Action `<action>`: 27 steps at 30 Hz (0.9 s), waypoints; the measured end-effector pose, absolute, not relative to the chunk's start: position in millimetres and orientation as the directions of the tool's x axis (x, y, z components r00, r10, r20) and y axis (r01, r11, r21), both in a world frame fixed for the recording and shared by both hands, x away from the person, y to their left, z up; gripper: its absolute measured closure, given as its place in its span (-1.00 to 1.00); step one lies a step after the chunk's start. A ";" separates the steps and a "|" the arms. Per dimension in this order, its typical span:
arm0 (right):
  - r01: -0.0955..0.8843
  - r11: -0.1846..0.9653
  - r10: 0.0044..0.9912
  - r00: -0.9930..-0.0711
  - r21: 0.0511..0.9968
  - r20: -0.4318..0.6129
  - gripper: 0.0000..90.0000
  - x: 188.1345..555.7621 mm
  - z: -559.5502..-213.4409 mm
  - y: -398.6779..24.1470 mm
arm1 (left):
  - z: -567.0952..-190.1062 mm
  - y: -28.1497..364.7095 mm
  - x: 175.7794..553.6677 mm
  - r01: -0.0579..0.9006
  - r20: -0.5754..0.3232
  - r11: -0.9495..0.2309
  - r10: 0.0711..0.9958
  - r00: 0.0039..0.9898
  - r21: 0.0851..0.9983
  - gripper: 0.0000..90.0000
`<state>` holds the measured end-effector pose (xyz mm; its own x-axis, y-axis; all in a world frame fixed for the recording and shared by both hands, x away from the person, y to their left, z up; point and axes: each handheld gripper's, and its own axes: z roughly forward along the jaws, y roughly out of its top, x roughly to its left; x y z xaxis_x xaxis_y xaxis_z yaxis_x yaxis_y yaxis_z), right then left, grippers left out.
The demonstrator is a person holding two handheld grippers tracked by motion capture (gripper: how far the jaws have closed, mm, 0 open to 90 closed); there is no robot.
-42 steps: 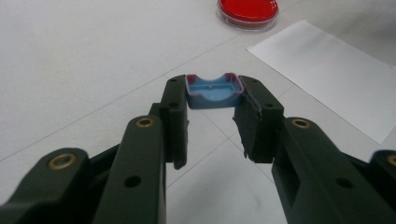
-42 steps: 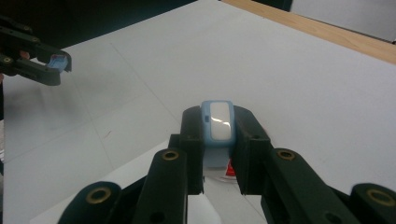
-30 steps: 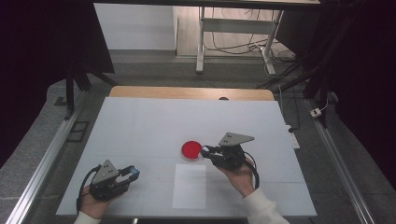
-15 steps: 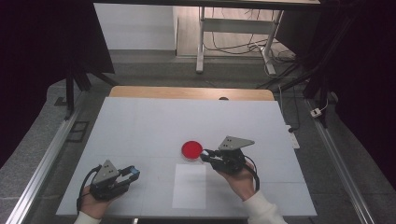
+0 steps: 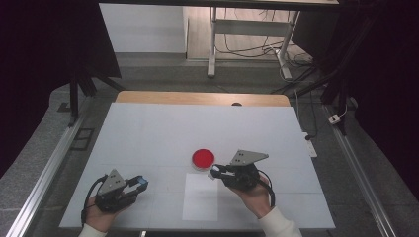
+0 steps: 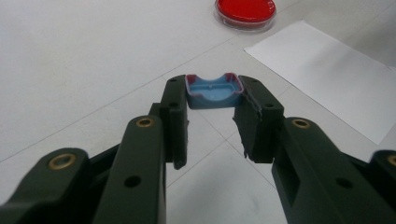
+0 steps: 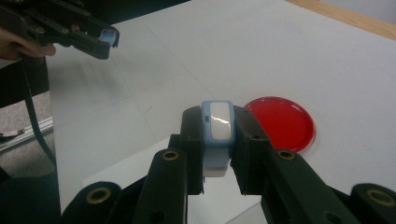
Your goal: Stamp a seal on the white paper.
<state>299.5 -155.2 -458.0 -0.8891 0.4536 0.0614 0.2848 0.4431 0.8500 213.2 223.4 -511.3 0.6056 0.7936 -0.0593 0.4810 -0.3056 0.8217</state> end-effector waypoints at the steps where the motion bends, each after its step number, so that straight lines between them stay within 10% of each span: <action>1: 0.284 0.445 0.449 -0.892 0.850 0.063 0.67 298.5 -458.5 -154.4 | -511.3 223.4 213.3 0.481 -0.059 -0.306 0.794 0.605 0.822 0.45; 27: 0.242 0.532 0.350 -0.935 0.811 0.049 0.67 278.1 -473.3 -131.2 | -511.4 223.2 213.3 0.482 -0.062 -0.304 0.793 0.606 0.822 0.45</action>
